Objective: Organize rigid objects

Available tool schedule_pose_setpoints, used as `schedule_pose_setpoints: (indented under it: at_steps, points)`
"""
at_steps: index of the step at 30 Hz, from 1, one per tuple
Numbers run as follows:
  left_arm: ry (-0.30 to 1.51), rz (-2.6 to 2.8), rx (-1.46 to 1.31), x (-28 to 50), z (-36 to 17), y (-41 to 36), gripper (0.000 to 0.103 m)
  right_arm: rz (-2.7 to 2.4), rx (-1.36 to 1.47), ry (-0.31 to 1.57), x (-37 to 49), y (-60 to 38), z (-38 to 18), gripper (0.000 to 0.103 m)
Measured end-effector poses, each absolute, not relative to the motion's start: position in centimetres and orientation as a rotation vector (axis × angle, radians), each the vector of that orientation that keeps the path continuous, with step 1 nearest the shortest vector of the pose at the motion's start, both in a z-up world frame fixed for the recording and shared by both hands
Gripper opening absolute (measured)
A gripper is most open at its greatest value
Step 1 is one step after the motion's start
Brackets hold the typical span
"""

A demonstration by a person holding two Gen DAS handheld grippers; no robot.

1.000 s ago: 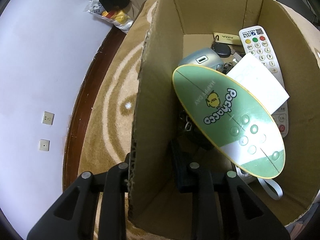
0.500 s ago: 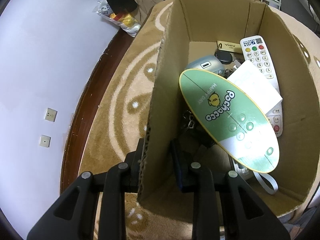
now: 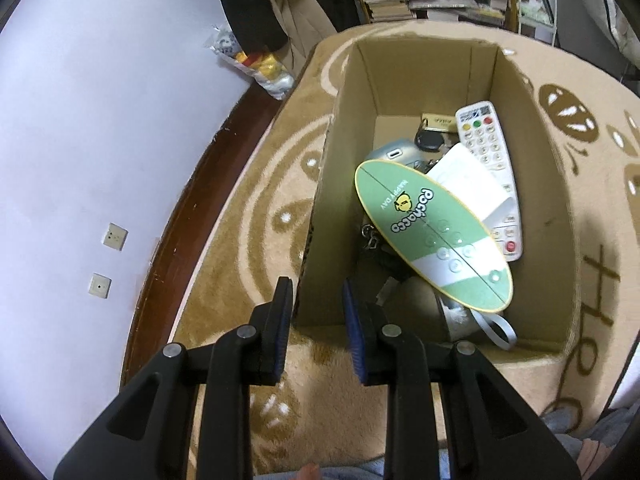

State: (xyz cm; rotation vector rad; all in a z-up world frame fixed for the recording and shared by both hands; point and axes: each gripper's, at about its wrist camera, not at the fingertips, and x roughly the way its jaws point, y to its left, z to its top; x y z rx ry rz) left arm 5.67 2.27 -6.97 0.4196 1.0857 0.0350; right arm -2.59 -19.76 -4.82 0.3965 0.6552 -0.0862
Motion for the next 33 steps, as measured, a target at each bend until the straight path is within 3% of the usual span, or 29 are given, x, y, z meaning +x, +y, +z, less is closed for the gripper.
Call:
schedule_pose_setpoints:
  at_steps: [8, 16, 17, 21, 29, 32, 33]
  points:
    - [0.953, -0.037, 0.331, 1.9, -3.1, 2.6, 0.025, -0.102, 0.327, 0.62, -5.2, -19.1, -3.2, 0.103]
    - [0.909, -0.056, 0.274, -0.3, -1.4, 3.6, 0.032, -0.124, 0.214, 0.603, -7.7, -18.4, -1.9, 0.103]
    - [0.899, -0.057, 0.267, -0.4, -1.2, 3.6, 0.035, -0.128, 0.207, 0.6, -7.8, -18.4, -1.8, 0.103]
    - [0.846, -0.057, 0.254, -1.4, -0.3, 3.8, 0.062, -0.133, 0.2, 0.574, -8.8, -18.4, -1.3, 0.103]
    - [0.73, -0.069, 0.254, -3.0, 1.3, 3.4, 0.085, -0.152, 0.21, 0.512, -10.5, -18.7, -0.1, 0.103]
    - [0.659, -0.083, 0.243, -3.8, 2.2, 3.4, 0.103, -0.156, 0.222, 0.521, -10.3, -19.0, -0.3, 0.103]
    - [0.646, -0.094, 0.245, -3.9, 2.4, 3.2, 0.103, -0.154, 0.226, 0.528, -10.2, -19.1, -0.4, 0.103]
